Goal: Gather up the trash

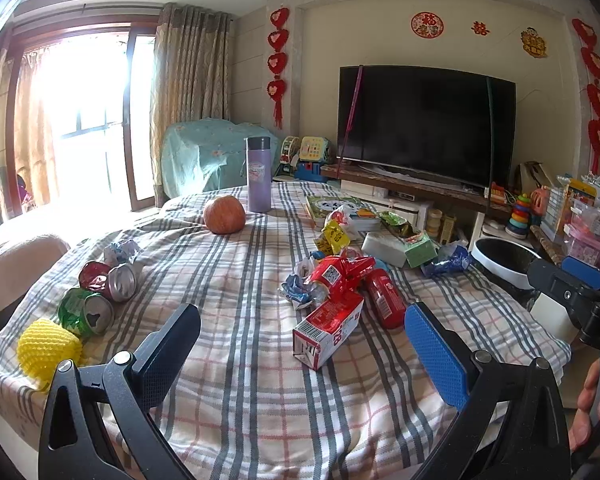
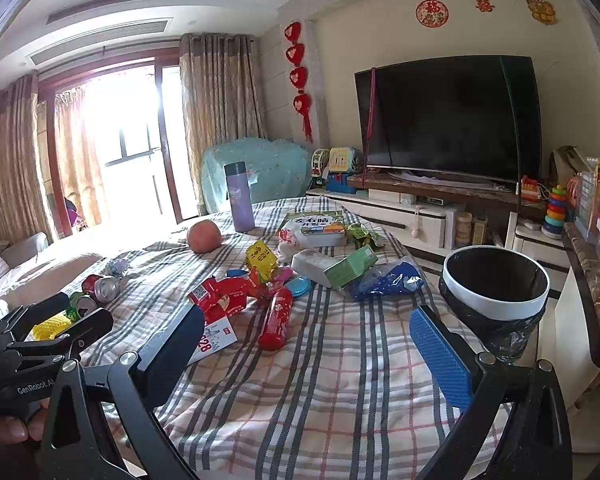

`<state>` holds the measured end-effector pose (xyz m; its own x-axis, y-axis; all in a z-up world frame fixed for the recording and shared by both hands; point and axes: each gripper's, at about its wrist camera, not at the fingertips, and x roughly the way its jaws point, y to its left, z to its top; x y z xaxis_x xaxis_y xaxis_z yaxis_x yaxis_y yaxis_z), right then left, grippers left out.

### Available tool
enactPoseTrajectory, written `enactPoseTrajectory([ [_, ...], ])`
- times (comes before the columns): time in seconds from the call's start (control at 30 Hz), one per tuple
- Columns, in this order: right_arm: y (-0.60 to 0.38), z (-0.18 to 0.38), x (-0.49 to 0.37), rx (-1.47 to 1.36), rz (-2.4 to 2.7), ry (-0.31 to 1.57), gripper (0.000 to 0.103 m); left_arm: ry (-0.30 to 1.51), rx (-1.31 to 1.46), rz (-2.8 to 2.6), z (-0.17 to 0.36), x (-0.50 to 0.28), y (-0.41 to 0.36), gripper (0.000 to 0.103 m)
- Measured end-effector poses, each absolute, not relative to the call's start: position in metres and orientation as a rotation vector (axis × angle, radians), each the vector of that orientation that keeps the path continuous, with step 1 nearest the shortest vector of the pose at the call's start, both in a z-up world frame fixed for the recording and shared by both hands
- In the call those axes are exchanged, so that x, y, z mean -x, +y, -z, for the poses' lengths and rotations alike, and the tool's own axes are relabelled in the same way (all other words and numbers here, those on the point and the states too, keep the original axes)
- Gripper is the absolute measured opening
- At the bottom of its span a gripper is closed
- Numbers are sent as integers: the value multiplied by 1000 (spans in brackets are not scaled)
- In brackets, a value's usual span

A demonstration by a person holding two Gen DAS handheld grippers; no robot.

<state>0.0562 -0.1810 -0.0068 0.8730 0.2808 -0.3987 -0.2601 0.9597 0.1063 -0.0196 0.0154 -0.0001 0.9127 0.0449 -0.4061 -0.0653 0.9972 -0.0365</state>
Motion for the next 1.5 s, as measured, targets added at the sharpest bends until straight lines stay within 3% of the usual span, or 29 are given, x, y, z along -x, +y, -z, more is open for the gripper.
enactPoseTrajectory([
  [0.83,-180,11,-58,-59,-293,436,103,437,55,-50,2,13,17,102],
  [1.3,-182,23,-86,-106,-333,528,103,552,35,-20,19,-24,30,102],
  [1.5,-175,38,-109,-120,-363,603,102,624,34,4,29,-53,38,95],
])
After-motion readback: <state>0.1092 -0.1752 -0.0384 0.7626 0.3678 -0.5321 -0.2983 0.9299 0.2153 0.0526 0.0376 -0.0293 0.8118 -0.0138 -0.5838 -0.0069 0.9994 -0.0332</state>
